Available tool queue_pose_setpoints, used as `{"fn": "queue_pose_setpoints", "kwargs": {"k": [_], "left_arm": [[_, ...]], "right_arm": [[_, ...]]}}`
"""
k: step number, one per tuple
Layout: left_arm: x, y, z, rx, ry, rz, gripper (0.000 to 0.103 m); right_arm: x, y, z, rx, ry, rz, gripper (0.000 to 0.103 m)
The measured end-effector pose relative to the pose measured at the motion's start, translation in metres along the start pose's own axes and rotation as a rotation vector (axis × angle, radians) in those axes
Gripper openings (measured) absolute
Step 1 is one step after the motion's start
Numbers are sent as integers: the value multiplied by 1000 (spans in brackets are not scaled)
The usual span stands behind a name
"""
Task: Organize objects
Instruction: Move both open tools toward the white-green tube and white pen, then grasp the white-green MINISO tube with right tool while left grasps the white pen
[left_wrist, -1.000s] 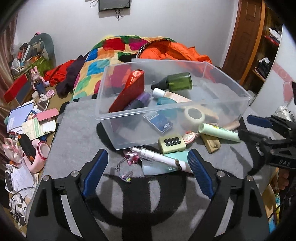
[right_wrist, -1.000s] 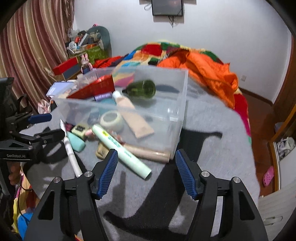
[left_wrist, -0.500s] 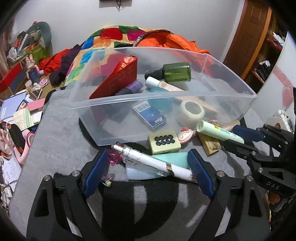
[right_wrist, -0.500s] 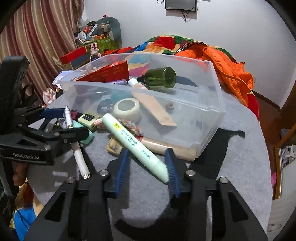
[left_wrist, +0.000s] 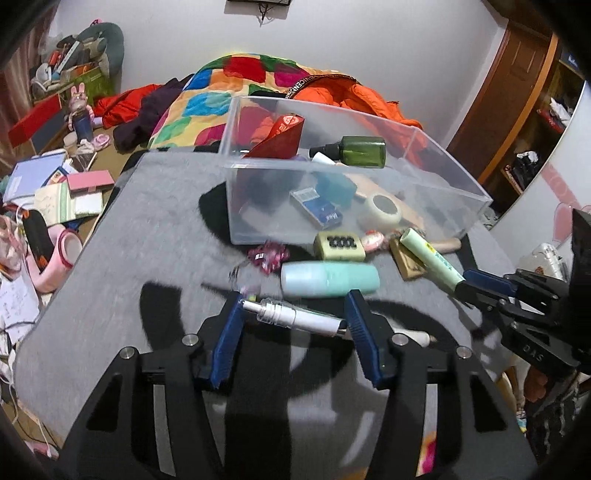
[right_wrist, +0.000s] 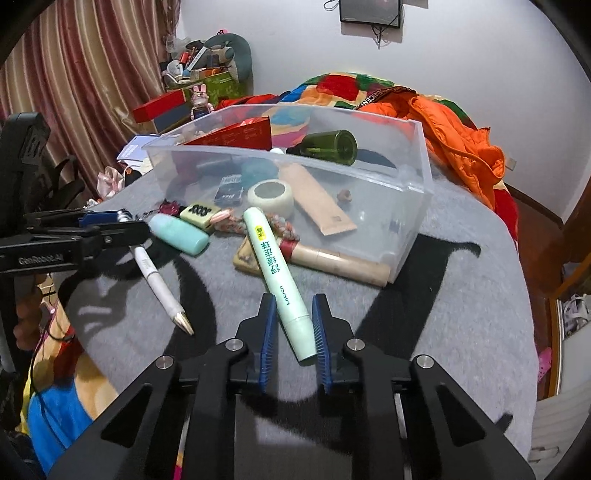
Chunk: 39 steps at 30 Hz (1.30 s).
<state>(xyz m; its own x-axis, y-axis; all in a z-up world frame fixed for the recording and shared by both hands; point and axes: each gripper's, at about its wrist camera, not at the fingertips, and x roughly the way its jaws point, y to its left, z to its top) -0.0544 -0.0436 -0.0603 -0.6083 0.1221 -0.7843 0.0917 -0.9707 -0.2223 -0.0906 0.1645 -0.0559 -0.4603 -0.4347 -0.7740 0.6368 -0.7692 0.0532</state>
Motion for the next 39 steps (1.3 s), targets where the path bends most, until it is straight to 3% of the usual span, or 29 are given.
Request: {"fn": "queue_pose_setpoints", "kwargs": {"k": [7, 12, 17, 20, 23, 25, 26, 30, 33, 36, 39], "left_arm": [[-13, -1, -29, 56, 30, 48, 56], [-21, -7, -29, 130, 12, 74, 57], [-13, -20, -14, 228, 25, 1, 78], [4, -31, -9, 321, 70, -46, 79], [22, -37, -9, 386, 114, -41, 79], [23, -36, -8, 382, 109, -57, 79], [23, -36, -7, 374, 115, -67, 75], [15, -31, -10, 354, 116, -65, 46], [4, -30, -16, 335, 135, -73, 29], [-6, -34, -24, 341, 158, -106, 23], [-9, -42, -29, 380, 159, -104, 23]], "right_arm": [[-14, -5, -16, 25, 12, -1, 17], [-21, -6, -18, 13, 22, -6, 17], [-24, -3, -10, 10, -7, 1, 38], [-18, 0, -2, 2, -11, 2, 41], [-4, 1, 5, 3, 9, 0, 41], [5, 0, 6, 14, 26, -6, 40], [10, -1, 5, 22, 35, -6, 40], [12, -4, 0, 42, 34, -7, 16], [4, -6, -6, 57, 30, 13, 14], [-6, -5, -14, 50, 31, 12, 14], [-15, -4, -22, 49, 30, 13, 14]]}}
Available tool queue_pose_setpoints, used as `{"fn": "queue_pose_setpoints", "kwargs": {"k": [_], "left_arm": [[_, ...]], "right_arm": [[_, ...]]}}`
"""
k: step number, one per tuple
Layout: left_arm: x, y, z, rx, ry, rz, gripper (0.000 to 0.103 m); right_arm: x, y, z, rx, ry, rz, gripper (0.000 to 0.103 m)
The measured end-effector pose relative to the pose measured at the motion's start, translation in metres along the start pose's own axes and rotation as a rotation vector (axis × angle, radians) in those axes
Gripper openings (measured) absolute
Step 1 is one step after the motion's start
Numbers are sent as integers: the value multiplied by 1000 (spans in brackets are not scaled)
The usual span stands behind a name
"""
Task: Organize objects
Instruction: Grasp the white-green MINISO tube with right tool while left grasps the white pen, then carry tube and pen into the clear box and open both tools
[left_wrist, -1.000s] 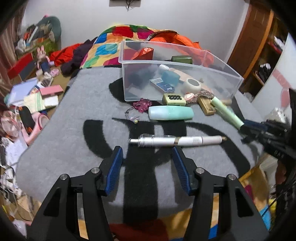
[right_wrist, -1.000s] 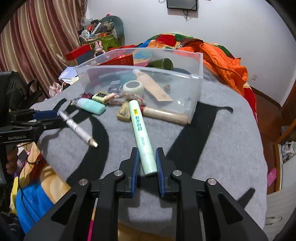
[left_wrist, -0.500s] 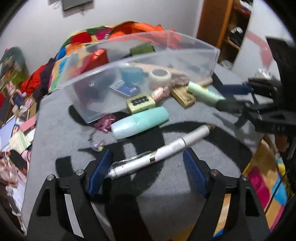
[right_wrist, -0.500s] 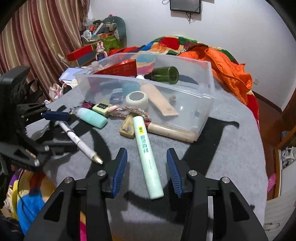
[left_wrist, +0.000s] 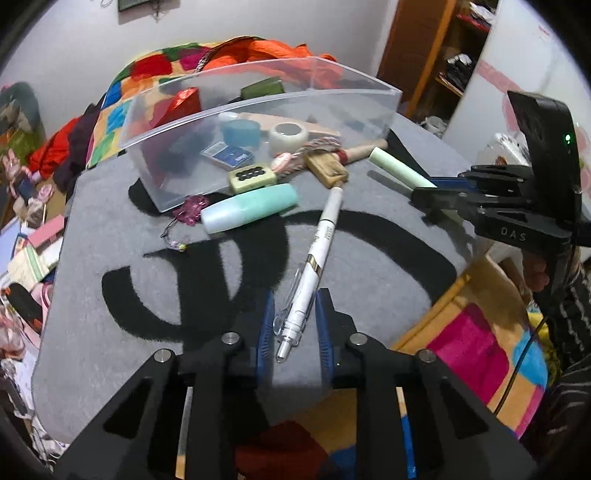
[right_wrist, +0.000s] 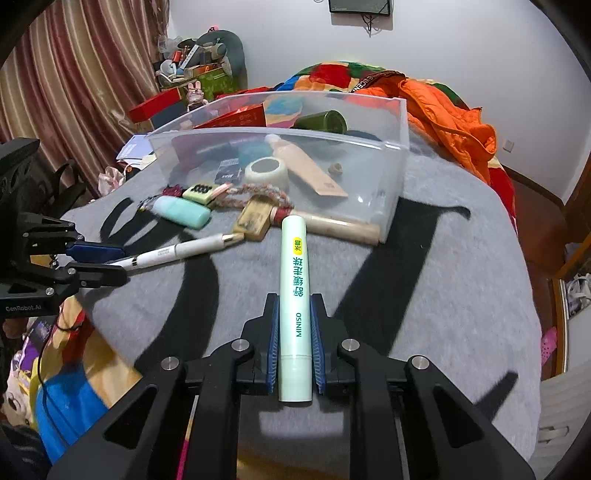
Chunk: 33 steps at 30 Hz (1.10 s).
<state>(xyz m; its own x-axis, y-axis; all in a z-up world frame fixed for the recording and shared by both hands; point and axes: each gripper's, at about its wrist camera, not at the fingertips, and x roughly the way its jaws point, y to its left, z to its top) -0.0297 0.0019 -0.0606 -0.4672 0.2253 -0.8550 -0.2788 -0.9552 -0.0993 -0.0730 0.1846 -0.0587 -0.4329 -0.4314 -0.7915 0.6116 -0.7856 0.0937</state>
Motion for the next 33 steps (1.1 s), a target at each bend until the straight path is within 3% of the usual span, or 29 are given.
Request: {"fn": "queue_pose_setpoints", "kwargs": {"k": [14, 18, 25, 33], "left_arm": [[28, -15, 23, 37, -76, 8, 20], [21, -21, 16, 22, -92, 28, 11], [2, -22, 8, -35, -132, 14, 10], [-28, -17, 22, -70, -216, 28, 10]], "right_arm": [[6, 5, -3, 44, -15, -12, 14], [-1, 10, -7, 43, -32, -23, 14], [-27, 12, -3, 57, -93, -4, 14], [-50, 14, 19, 66, -187, 4, 14]]}}
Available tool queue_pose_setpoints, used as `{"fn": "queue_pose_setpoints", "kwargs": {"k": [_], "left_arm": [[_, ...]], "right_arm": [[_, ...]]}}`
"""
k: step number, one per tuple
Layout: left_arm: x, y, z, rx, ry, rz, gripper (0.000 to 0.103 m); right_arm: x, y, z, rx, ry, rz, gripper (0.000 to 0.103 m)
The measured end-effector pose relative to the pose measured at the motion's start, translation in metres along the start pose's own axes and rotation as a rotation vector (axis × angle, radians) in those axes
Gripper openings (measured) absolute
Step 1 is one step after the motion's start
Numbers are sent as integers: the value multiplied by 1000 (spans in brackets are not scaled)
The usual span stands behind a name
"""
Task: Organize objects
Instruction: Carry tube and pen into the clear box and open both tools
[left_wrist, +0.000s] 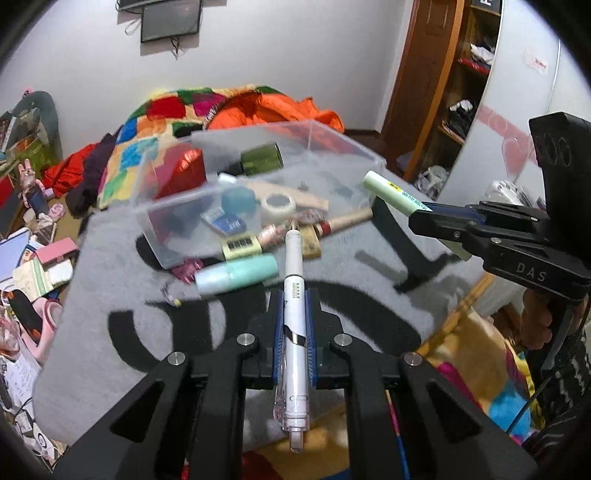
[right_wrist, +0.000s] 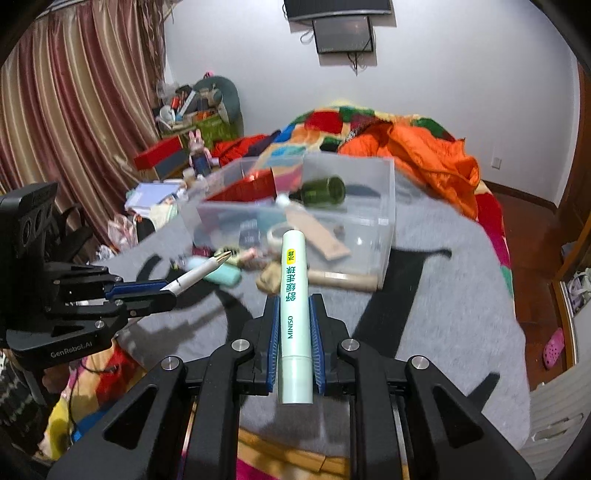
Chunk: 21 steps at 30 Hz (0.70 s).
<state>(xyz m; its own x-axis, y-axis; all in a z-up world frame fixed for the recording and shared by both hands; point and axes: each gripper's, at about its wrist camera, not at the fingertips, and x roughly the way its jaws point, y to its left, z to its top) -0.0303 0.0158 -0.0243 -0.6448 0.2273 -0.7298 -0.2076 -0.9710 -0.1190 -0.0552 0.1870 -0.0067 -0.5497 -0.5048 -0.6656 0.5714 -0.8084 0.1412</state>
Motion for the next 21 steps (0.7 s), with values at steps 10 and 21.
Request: {"fn": "queue_pose_setpoints", "kwargs": {"k": [10, 21], "left_arm": [[-5, 20, 39, -46, -55, -1, 10], [18, 53, 88, -58, -42, -5, 10]], "right_arm": [[12, -7, 40, 10, -51, -3, 14], [51, -17, 92, -35, -39, -30, 14]]}}
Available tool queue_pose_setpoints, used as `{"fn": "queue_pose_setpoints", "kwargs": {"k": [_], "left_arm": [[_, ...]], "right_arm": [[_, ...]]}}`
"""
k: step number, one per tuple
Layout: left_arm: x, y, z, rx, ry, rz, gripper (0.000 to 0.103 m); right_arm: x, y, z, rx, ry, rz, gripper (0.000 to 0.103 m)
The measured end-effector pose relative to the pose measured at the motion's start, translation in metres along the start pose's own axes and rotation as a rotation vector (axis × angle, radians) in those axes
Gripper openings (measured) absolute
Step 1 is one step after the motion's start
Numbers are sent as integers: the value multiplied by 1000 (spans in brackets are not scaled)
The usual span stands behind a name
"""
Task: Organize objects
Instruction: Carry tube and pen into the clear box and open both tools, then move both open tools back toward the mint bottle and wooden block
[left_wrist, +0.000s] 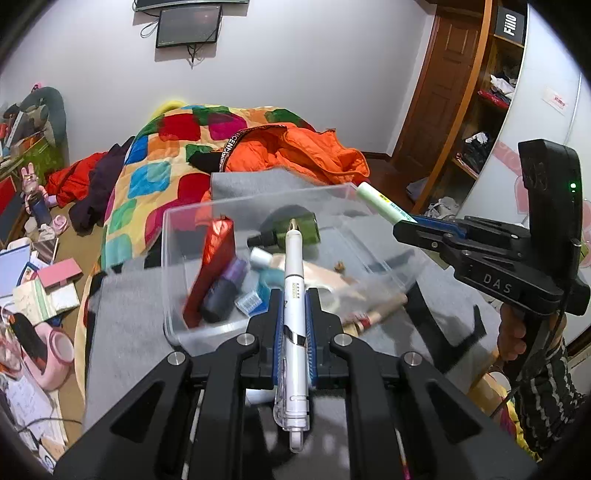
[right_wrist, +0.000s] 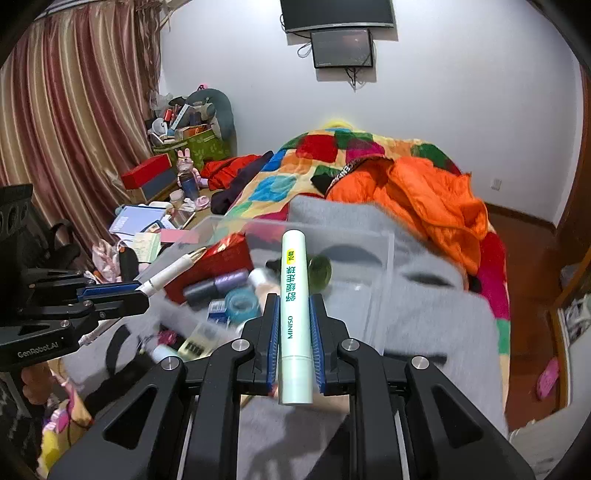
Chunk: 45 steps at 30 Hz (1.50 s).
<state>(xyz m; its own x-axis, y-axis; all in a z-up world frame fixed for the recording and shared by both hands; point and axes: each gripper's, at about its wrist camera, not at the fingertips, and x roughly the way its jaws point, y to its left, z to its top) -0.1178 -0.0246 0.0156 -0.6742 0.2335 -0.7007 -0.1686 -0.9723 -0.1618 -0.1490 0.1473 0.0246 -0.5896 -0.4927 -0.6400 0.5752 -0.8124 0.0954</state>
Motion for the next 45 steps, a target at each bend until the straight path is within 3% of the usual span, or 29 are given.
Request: {"fn": "queue_pose_setpoints", "kwargs": {"k": [7, 19, 26, 31, 37, 40, 45], "left_arm": [[31, 15, 23, 12, 42, 1, 10], [86, 16, 26, 35, 164, -79, 10], [89, 18, 25, 24, 173, -91, 10], [75, 15, 27, 35, 149, -89, 12], [49, 5, 28, 55, 91, -56, 26], [35, 2, 26, 59, 62, -30, 39], [14, -6, 14, 75, 21, 26, 56]], "right_arm": [[29, 8, 25, -84, 17, -17, 14], [85, 9, 22, -136, 154, 38, 14], [96, 16, 11, -177, 216, 60, 14], [90, 18, 8, -175, 215, 72, 15], [65, 17, 11, -151, 170, 65, 21], [46, 17, 11, -136, 134, 60, 26], [15, 19, 4, -121, 82, 43, 40]]}}
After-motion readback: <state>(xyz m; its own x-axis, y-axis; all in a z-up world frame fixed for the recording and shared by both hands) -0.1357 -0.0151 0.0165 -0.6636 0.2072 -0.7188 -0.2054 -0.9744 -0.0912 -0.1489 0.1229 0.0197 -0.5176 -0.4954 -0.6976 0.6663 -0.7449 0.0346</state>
